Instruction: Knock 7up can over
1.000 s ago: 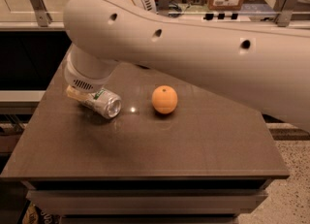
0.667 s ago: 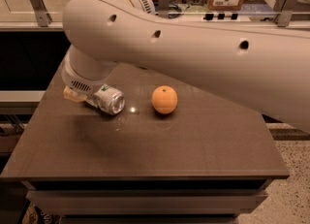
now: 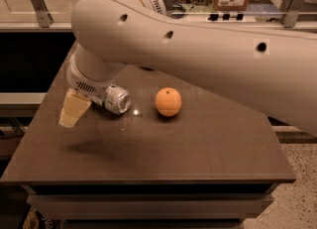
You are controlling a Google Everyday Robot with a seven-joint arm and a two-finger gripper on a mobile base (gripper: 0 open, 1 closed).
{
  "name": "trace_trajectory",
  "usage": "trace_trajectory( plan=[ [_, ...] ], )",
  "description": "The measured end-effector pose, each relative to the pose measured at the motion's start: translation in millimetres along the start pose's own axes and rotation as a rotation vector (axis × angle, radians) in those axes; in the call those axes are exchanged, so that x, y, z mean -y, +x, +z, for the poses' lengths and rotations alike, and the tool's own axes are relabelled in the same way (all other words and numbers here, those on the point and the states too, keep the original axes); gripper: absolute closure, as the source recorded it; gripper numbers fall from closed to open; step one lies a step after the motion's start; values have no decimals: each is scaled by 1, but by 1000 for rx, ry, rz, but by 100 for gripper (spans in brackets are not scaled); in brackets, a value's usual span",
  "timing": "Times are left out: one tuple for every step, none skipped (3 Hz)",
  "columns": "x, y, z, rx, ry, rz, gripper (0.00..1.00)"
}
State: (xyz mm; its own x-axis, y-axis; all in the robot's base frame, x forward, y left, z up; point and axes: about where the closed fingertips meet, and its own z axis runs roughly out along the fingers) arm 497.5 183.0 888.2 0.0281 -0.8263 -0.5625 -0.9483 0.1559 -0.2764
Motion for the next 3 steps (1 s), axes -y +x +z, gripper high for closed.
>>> trace_trajectory(
  plan=[
    [1,1,-4,13,9,5,0],
    [4,4,-11,64,26,18,0],
    [6,7,-16,121,38,25,0]
  ],
)
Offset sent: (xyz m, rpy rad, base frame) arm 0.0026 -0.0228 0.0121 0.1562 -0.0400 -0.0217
